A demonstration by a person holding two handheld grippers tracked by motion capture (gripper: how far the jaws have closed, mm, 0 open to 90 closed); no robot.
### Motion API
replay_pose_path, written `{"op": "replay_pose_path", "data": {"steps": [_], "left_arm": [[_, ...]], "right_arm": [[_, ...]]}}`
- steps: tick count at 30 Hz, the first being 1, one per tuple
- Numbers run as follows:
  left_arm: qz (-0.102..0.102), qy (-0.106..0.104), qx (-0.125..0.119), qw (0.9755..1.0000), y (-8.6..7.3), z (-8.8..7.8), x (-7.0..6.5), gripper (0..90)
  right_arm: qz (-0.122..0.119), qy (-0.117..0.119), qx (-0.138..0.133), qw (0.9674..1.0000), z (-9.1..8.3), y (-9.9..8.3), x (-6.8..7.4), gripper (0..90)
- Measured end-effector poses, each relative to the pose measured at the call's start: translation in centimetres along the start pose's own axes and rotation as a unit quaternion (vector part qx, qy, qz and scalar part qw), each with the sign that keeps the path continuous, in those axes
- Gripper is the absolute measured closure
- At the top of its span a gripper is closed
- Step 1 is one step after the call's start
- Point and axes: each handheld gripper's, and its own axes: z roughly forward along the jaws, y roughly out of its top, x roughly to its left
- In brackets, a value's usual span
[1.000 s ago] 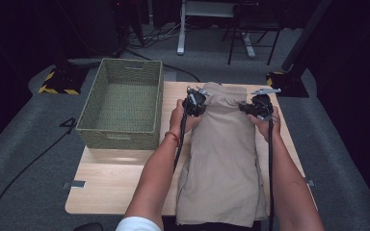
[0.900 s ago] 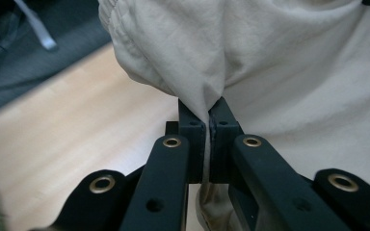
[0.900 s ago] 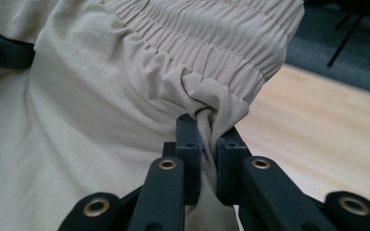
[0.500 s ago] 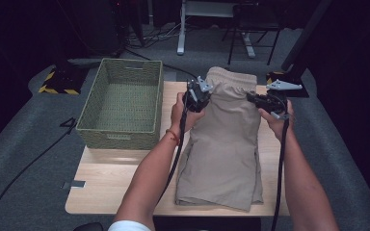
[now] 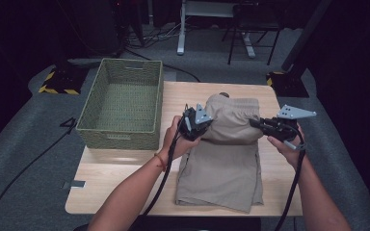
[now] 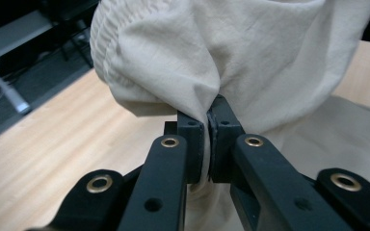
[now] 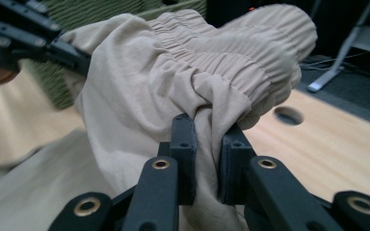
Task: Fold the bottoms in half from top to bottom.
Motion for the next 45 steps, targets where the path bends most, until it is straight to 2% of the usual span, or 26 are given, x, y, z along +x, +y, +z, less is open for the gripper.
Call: {"op": "replay_pose_path", "data": {"steps": [4,7,9,11,14,16,18,22,26,27,30,33,35,37,38,40,42,43,45], "left_arm": [[0.03,-0.016,0.012,0.9994,-2.0,-0.9,-1.4,85.6],[0.036,-0.033,0.023,0.9985,-3.8,-1.4,-2.2,85.0],[0.048,-0.042,0.036,0.9973,-5.1,-1.7,-2.9,84.7],[0.049,-0.053,0.047,0.9963,-6.1,-1.8,-3.4,84.6],[0.072,-0.069,0.075,0.9922,-7.8,-2.0,-4.6,84.0],[0.08,-0.076,0.087,0.9901,-8.7,-2.1,-5.1,83.4],[0.082,-0.086,0.097,0.9882,-9.4,-2.2,-5.3,83.2],[0.089,-0.088,0.12,0.9849,-10.8,-2.0,-5.6,81.6],[0.071,-0.094,0.119,0.9859,-11.3,-1.6,-5.4,81.1],[0.073,-0.095,0.125,0.9848,-11.3,-1.5,-5.3,81.1],[0.079,-0.089,0.128,0.9846,-11.3,-1.0,-5.2,80.9],[0.073,-0.088,0.129,0.985,-11.1,-0.5,-4.6,80.9],[0.076,-0.085,0.129,0.985,-11.0,-0.1,-4.2,80.9],[0.078,-0.079,0.125,0.9859,-10.9,0.3,-3.6,80.6],[0.069,-0.076,0.125,0.9868,-10.8,0.6,-3.3,80.4],[0.057,-0.073,0.13,0.9872,-10.6,1.0,-2.6,77.0],[0.057,-0.061,0.133,0.9875,-10.4,1.1,-2.2,68.3],[0.054,-0.064,0.136,0.9872,-10.3,0.9,-2.1,63.8],[0.05,-0.063,0.131,0.9881,-10.1,0.1,-2.1,57.2]], "right_arm": [[-0.004,0.028,0.006,0.9996,-0.8,-1.7,1.5,78.3],[-0.006,0.05,0.016,0.9986,-1.1,-3.3,2.9,77.4],[-0.014,0.062,0.03,0.9975,-1.2,-4.3,3.8,76.4],[-0.016,0.077,0.042,0.996,-1.3,-5.5,4.7,75.7],[-0.027,0.085,0.068,0.9937,-1.3,-7.2,5.9,75.0],[-0.021,0.098,0.077,0.992,-1.2,-8.2,6.4,74.0],[-0.031,0.098,0.099,0.9898,-1.0,-9.1,7.0,73.7],[-0.036,0.097,0.13,0.9861,-0.6,-10.6,7.7,72.4],[-0.029,0.09,0.14,0.9856,-0.2,-11.2,7.9,72.4],[-0.027,0.086,0.144,0.9855,0.1,-11.4,7.8,72.5],[-0.033,0.076,0.158,0.984,1.0,-11.9,7.9,72.6],[-0.032,0.064,0.152,0.9858,1.3,-11.8,7.7,72.5],[-0.036,0.056,0.15,0.9865,1.6,-11.7,7.5,72.5],[-0.032,0.052,0.148,0.9871,1.9,-11.7,7.1,72.4],[-0.028,0.049,0.146,0.9877,2.1,-11.6,6.9,72.2],[-0.016,0.037,0.146,0.9885,2.5,-11.5,6.5,68.6],[-0.013,0.025,0.147,0.9888,2.6,-11.4,6.5,60.9],[-0.011,0.025,0.146,0.9889,2.5,-11.3,6.4,56.6],[-0.01,0.028,0.14,0.9898,2.0,-11.1,6.3,48.9]]}}
